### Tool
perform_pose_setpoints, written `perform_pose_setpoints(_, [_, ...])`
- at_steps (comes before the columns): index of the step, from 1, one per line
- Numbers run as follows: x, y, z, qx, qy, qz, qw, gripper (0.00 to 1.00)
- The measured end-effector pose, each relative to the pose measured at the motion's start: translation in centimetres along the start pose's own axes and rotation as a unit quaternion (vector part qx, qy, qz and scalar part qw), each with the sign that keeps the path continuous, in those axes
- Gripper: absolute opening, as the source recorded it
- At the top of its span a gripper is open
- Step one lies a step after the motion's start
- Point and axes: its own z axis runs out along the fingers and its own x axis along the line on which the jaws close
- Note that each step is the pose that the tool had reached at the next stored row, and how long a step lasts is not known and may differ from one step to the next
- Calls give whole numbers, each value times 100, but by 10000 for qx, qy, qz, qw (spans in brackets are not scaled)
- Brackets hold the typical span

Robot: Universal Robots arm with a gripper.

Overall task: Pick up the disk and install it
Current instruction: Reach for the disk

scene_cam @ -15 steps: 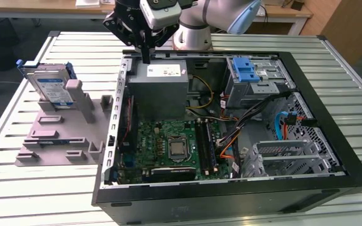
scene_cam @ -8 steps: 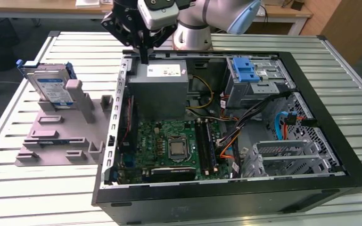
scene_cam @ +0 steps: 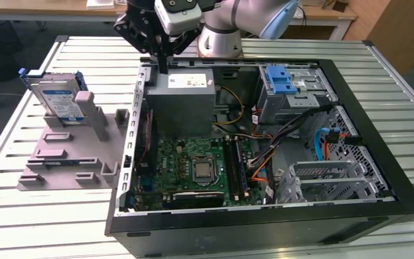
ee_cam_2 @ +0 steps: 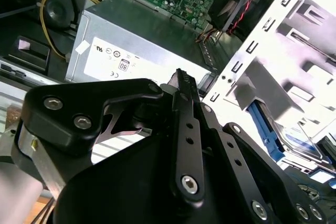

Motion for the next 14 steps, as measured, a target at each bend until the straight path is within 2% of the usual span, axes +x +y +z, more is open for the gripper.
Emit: perform_pose_setpoints(14, [66,-6,14,1,11,0,10000,11])
